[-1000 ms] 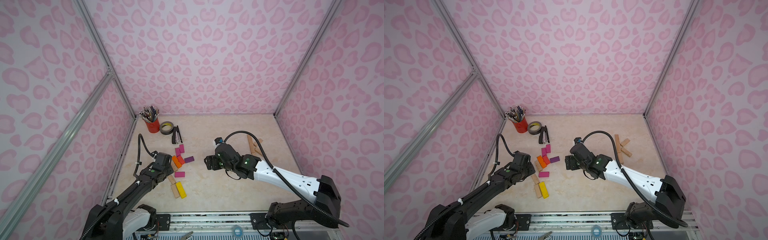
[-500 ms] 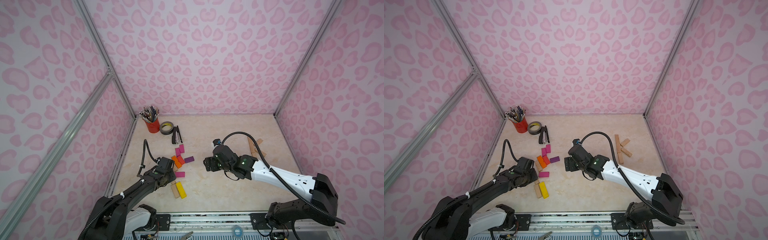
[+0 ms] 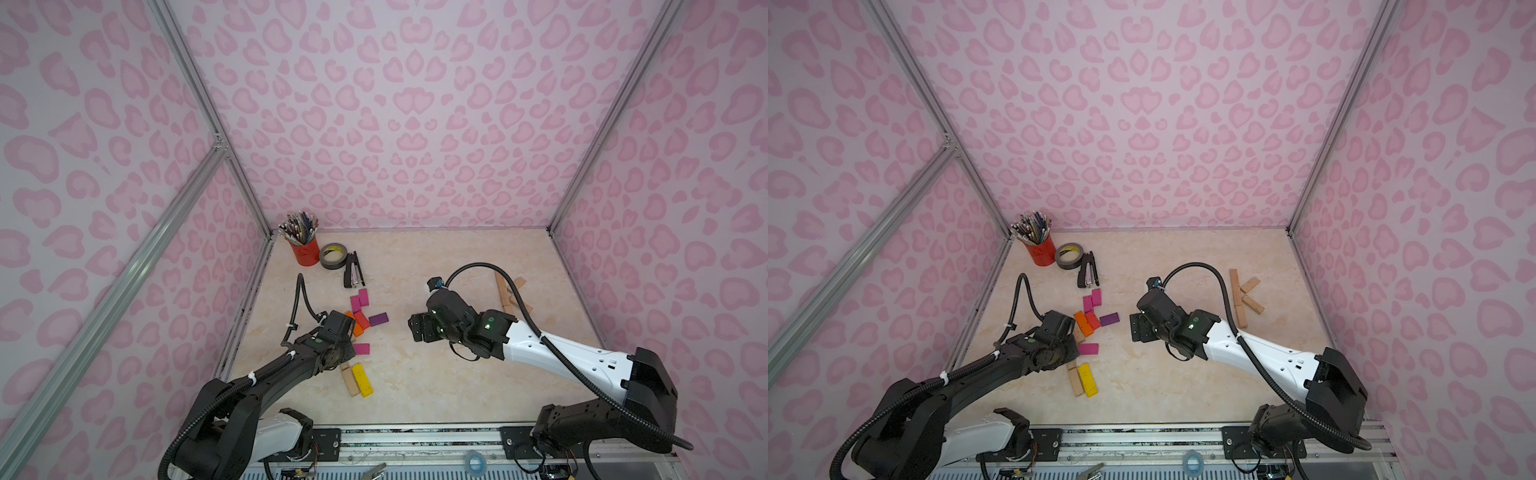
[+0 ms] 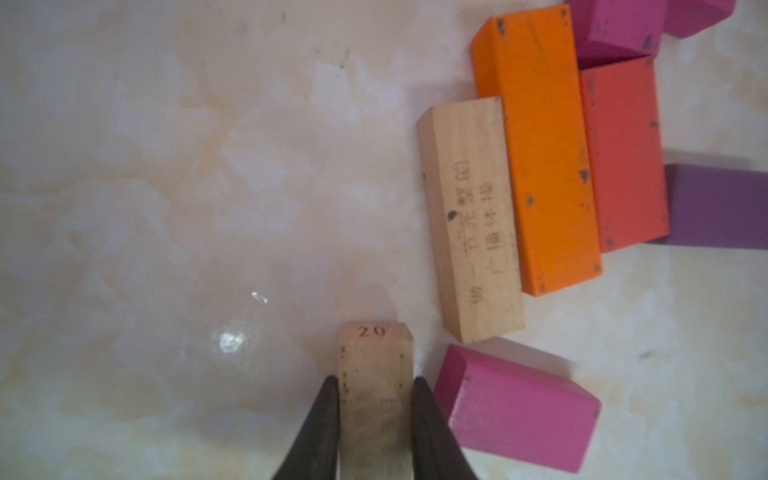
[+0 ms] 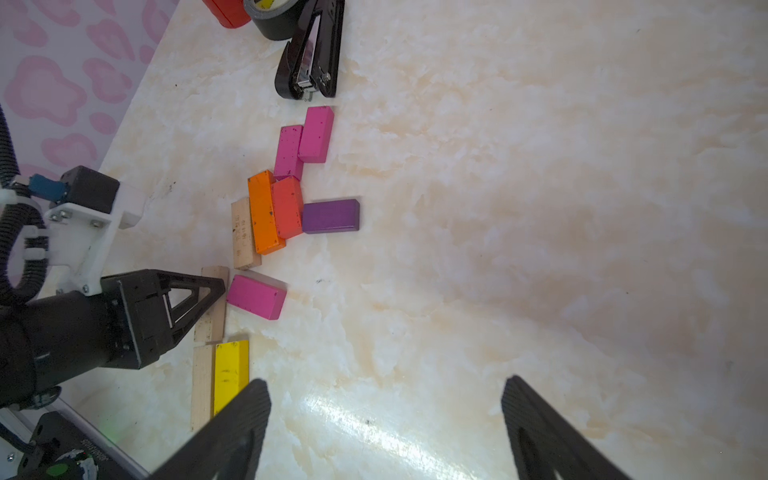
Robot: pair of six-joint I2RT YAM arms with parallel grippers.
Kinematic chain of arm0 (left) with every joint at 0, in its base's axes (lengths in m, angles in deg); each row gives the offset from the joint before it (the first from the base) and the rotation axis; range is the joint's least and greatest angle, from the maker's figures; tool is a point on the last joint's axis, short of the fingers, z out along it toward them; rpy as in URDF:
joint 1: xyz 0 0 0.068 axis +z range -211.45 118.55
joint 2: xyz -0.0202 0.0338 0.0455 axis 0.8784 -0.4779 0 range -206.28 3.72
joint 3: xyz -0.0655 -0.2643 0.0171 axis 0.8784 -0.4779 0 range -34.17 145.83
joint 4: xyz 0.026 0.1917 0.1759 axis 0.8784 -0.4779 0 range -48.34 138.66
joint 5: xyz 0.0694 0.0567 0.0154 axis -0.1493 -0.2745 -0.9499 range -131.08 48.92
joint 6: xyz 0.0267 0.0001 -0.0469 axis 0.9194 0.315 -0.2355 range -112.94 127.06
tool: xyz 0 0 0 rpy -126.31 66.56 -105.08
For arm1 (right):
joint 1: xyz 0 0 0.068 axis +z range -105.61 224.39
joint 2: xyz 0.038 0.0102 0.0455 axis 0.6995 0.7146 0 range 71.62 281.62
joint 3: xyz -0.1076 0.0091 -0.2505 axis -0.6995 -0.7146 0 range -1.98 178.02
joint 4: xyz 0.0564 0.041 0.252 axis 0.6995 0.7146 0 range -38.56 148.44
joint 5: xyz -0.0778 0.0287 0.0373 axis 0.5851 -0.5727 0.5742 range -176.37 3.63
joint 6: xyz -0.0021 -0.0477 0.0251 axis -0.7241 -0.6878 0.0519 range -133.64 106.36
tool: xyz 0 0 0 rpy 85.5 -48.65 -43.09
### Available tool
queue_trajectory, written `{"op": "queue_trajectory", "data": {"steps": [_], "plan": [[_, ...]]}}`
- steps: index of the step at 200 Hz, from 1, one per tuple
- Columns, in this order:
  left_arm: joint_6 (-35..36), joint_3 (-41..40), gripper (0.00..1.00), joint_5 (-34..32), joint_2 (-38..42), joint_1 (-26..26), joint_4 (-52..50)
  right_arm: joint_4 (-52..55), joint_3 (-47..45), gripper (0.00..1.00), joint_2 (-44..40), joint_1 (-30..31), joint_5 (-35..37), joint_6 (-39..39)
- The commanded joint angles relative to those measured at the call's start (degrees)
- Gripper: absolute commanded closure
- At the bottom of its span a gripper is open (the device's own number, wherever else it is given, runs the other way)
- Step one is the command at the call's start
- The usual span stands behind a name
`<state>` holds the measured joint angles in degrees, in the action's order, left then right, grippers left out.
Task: Assemble the letter k with building blocks
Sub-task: Pick up the building block from the center of the board, then place the building block at the center of the board.
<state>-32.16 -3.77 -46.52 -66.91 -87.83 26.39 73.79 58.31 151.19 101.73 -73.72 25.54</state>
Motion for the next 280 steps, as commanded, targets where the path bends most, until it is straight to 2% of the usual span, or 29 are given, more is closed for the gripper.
{"op": "queue_trajectory", "data": {"steps": [1,33,57,77,92,119,161,205,219,232,264,280], "plan": [[1.8,2.8,0.81,-2.6,1.0,-0.1,-2.1,0.7,0.0,0.11,-1.1,0.0,3.4,0.1],[2.8,10.4,0.83,-2.2,2.4,-2.4,-3.8,0.8,-1.4,0.09,-4.1,-1.0,9.3,1.4],[2.6,17.6,0.83,-1.4,-1.0,-6.7,-1.7,2.2,-2.6,0.05,-6.1,-4.3,10.8,1.9],[2.7,25.8,0.83,-3.0,-8.4,-11.4,-0.4,5.9,-2.6,0.05,-6.1,-8.7,10.6,1.3],[3.1,32.4,0.82,-3.5,-15.1,-14.4,0.8,9.4,-2.9,0.03,-9.1,-12.5,11.3,0.8],[4.2,46.5,0.83,-3.6,-28.5,-17.8,1.6,13.9,-4.9,0.02,-12.2,-19.9,10.5,-0.7],[5.6,75.7,0.83,-2.6,-51.2,-20.4,-4.8,17.7,-8.9,0.01,-18.2,-27.1,9.6,-1.7],[6.2,113.0,0.83,-0.7,-76.6,-22.3,-18.3,19.8,-10.8,0.01,-21.3,-28.9,8.8,-1.5],[5.6,121.6,0.84,0.6,-82.7,-22.4,-20.9,20.4,-11.1,0.01,-21.7,-29.1,8.7,-1.3],[5.3,122.7,0.84,1.3,-85.0,-22.6,-20.1,20.6,-11.3,0.01,-21.9,-29.2,8.6,-1.2],[4.9,114.9,0.84,1.9,-83.8,-22.9,-14.6,20.7,-11.9,0.01,-22.1,-29.4,8.1,-0.9],[4.6,114.2,0.84,2.1,-84.3,-23.0,-14.3,20.7,-12.0,0.01,-22.0,-29.4,8.0,-0.9]]}}
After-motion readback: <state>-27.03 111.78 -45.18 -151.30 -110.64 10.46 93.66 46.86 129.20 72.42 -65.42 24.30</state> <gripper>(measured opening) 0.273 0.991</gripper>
